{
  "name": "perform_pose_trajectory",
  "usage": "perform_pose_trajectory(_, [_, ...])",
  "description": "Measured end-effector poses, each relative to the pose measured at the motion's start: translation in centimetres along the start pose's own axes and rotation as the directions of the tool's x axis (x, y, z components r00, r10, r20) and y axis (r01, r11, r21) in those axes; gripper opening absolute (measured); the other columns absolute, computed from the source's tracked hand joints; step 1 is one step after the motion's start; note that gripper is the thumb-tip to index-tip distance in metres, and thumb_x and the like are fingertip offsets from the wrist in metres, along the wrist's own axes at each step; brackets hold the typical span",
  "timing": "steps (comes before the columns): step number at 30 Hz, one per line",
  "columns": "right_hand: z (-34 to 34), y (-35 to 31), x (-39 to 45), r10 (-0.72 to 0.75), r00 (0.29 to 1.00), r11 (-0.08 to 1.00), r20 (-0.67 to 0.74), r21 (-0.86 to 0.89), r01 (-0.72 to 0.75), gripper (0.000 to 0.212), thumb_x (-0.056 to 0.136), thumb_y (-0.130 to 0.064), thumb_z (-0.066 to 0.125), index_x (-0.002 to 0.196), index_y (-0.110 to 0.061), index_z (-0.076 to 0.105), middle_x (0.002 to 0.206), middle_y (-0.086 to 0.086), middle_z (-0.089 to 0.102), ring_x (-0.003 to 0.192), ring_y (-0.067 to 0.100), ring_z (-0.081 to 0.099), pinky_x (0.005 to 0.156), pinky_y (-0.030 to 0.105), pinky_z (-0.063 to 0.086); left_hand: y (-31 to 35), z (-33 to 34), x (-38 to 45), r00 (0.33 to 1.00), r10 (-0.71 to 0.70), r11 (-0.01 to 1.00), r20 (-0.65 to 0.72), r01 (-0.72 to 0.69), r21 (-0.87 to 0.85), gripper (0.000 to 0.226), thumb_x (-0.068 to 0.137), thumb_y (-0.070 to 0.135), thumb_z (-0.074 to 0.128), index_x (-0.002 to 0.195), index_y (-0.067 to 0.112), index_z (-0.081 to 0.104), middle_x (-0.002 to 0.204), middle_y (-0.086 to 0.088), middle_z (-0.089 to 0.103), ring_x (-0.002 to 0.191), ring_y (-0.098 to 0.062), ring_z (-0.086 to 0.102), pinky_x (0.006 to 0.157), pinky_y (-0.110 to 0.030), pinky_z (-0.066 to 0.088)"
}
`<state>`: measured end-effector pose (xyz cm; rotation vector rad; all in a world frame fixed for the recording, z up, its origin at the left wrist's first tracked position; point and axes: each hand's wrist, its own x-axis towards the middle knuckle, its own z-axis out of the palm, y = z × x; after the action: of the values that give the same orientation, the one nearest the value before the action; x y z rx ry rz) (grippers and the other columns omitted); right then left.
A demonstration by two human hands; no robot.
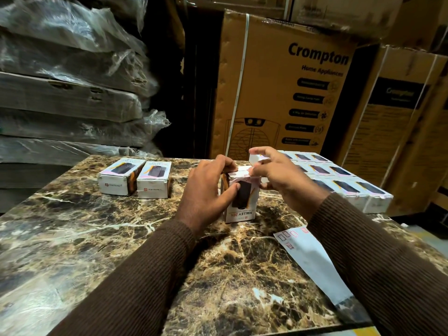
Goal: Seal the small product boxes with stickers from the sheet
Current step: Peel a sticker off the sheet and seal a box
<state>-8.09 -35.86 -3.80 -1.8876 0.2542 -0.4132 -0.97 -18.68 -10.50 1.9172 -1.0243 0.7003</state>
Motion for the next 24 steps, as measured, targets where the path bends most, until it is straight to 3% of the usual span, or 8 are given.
perform_pose_trajectory(3, [-0.5,2.0,-0.2,-0.119,0.989,0.992,-0.088,-0.063,0.113,0.031,0.092,-0.015,0.076,0.118,-0.03,0.068,0.111,0.004,0.069,0.102,0.023,0.068,0.077,0.035,0.053,-0.2,-0.1,0.0,0.999,0.039,0.998,-0.029,-0.038,0.045,0.025,0.093,0.032,0.068,0.115,0.023,0.063,0.119,0.009,0.062,0.114,-0.011,0.052,0.1,-0.042,0.05])
perform_pose_trajectory(7, [-0.7,3.8,-0.8,-0.251,0.957,0.965,-0.147,-0.11,0.237,0.015,0.09,-0.024,0.082,0.102,-0.024,0.072,0.1,0.002,0.076,0.099,0.022,0.072,0.087,0.05,0.061,-0.1,0.0,-0.2,0.997,-0.035,0.999,-0.076,0.034,-0.009,0.026,0.094,0.028,0.074,0.115,0.019,0.062,0.123,0.004,0.051,0.108,-0.006,0.055,0.089,-0.012,0.048])
perform_pose_trajectory(11, [-0.4,5.1,-1.3,-0.357,0.919,0.928,-0.169,-0.18,0.327,0.019,0.093,-0.015,0.077,0.104,-0.025,0.065,0.1,-0.003,0.072,0.095,0.013,0.072,0.083,0.048,0.064,-0.2,0.3,-0.5,0.985,-0.139,0.988,-0.099,0.131,-0.082,0.022,0.095,0.025,0.077,0.105,0.022,0.057,0.105,0.006,0.06,0.092,-0.006,0.063,0.075,-0.022,0.059])
perform_pose_trajectory(13, [-0.3,6.0,-1.3,-0.362,0.917,0.924,-0.168,-0.195,0.329,0.02,0.095,-0.017,0.076,0.104,-0.029,0.063,0.101,-0.007,0.071,0.096,0.012,0.071,0.082,0.049,0.065,-0.3,0.5,-0.6,0.981,-0.173,0.982,-0.087,0.165,-0.097,0.018,0.095,0.021,0.077,0.098,0.022,0.059,0.098,0.008,0.066,0.09,-0.004,0.066,0.076,-0.026,0.062])
perform_pose_trajectory(21, [-0.6,7.2,-1.0,-0.374,0.91,0.91,-0.18,-0.261,0.323,0.022,0.1,-0.021,0.069,0.122,-0.023,0.067,0.109,-0.009,0.072,0.1,0.008,0.07,0.086,0.043,0.064,0.3,0.7,-0.7,0.978,-0.204,0.969,-0.04,0.196,-0.15,0.017,0.095,0.014,0.076,0.106,0.022,0.065,0.108,0.01,0.07,0.1,-0.004,0.07,0.087,-0.035,0.064])
perform_pose_trajectory(24, [-0.9,7.1,-1.0,-0.368,0.912,0.912,-0.182,-0.262,0.316,0.024,0.1,-0.02,0.067,0.123,-0.021,0.074,0.105,-0.009,0.076,0.097,0.009,0.071,0.084,0.041,0.063,1.1,0.5,-0.7,0.981,-0.187,0.975,-0.05,0.179,-0.135,0.01,0.096,0.018,0.074,0.102,0.022,0.067,0.101,0.01,0.07,0.093,-0.002,0.067,0.079,-0.027,0.062])
